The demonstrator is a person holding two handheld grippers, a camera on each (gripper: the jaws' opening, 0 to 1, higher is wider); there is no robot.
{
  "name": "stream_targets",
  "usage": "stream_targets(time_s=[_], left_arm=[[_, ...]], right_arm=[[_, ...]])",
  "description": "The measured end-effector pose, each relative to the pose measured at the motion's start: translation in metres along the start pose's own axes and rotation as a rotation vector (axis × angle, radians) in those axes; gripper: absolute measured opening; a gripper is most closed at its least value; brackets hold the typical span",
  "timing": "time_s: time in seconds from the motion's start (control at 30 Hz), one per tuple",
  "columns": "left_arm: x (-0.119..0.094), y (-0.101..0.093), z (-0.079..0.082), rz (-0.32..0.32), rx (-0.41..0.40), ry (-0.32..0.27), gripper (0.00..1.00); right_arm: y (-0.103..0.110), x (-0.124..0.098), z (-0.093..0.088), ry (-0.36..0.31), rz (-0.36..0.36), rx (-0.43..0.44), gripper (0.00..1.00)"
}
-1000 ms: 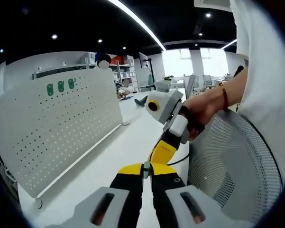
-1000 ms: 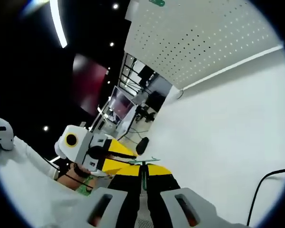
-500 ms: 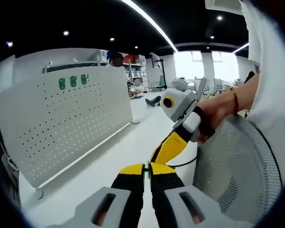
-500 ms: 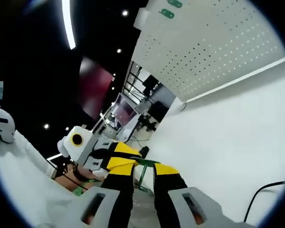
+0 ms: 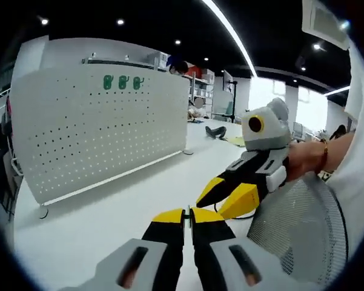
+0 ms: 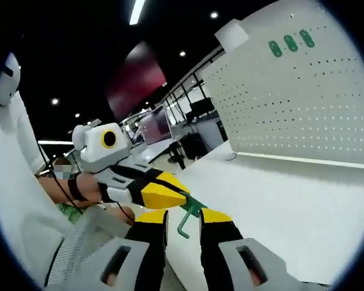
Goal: Insert the hook assembly into the mounting plate slot until the hook locks in place.
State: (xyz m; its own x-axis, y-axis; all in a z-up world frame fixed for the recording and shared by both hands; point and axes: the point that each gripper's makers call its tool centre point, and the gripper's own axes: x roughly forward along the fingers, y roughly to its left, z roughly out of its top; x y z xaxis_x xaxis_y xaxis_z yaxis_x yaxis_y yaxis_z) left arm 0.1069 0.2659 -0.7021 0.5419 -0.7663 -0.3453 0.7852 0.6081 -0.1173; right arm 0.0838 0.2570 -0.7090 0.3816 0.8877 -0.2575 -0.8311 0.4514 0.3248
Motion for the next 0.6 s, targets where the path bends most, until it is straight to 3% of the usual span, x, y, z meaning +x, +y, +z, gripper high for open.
stream_targets(time_s=[0.17,0.3,0.43,0.5,0.6], left_arm=[[-0.0022,0.0059,-0.0025,0.033,-0.047,0.009,0.04],[-0.0037,0.0097,-0.0029,0.051,-0.174,0.001,0.04],[-0.0033,0.0105,-0.0049,0.047,-0.218,0.004,0.04],[-0.0032,0.0080,-0.0068,0.040,-0.232,0.013,0.04],[-0.0032,0.0076,-0.0084,0.038,-0.277,0.020,0.04]], right_arm=[[0.0006,0.0020,-0.0006,0.019,-0.036,-0.144,0.15],[-0.0030,0.0031,-0.0019,0.046,-0.081,-0.242,0.12],[0.0020,0.0066,0.0002,0.042,-0.074,-0.276,0.10],[-0.0005,0.0066,0.0006,0.058,-0.096,-0.345,0.09],[0.0009,0.0075,0.0012,0.055,-0.095,-0.350,0.05]])
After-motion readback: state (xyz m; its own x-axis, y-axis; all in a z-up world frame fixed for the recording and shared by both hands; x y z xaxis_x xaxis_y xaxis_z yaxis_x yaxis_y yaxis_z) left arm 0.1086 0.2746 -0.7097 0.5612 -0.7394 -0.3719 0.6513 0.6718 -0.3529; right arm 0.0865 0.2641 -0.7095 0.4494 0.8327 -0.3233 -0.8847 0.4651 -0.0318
